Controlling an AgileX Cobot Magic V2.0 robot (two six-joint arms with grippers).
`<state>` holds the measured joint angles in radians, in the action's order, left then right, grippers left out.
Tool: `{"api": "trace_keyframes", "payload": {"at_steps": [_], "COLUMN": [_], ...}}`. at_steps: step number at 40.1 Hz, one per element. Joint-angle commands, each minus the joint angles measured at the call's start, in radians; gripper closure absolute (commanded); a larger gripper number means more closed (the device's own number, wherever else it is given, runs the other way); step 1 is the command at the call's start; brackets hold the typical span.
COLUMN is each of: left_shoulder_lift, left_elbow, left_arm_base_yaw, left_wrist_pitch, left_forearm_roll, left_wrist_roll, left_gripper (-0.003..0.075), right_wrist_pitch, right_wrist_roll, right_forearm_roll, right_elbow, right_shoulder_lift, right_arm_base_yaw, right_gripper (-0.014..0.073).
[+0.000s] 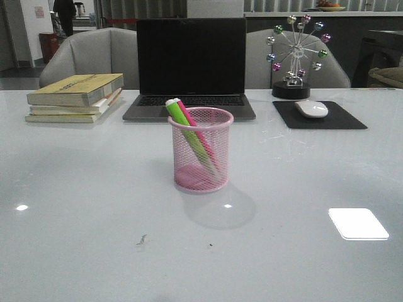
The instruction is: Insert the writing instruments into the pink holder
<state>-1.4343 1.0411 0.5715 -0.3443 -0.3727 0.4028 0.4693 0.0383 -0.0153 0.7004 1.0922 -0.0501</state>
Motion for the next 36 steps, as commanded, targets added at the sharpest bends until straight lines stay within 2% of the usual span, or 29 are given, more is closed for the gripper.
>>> {"api": "trace_keyframes", "payload": {"at_steps": [1,13,20,26,36], "left_shoulder_lift": [0.128,0.386,0.492,0.566,0.631], "left_elbow": [0.026,0.023,-0.033,-0.152,-0.344], "left_arm_base_yaw": [-0.068,-0.384,-0.544,-0.605,-0.607], "left_wrist_pitch": [0.062,0.355,0.463,0.493,0.469], "left_forearm_roll": [0.010,0.010,0.010,0.010,0.002], "left_wrist_roll": [0.005,0.005,0.005,0.005,0.005], "left_gripper": [0.0380,0.0380,0.0380,0.0380,0.0380], "right_wrist_pitch": [-0.079,-0.124,-0.140,-0.140,-0.133], "right_wrist_roll": [0.006,0.006,0.006,0.006,0.006], "right_forearm_roll": [0.015,0.015,0.015,0.015,0.015], "right_elbow": [0.025,0.025,0.025,0.025,0.025], "right_shoulder_lift": [-0.027,-0.027,-0.028,-0.036,-0.079], "right_arm_base_yaw": [-0.007,-0.005,-0.005,-0.004,-0.004], "right_gripper": [0.0199,0.0199,0.0199,0.0199,0.0199]}}
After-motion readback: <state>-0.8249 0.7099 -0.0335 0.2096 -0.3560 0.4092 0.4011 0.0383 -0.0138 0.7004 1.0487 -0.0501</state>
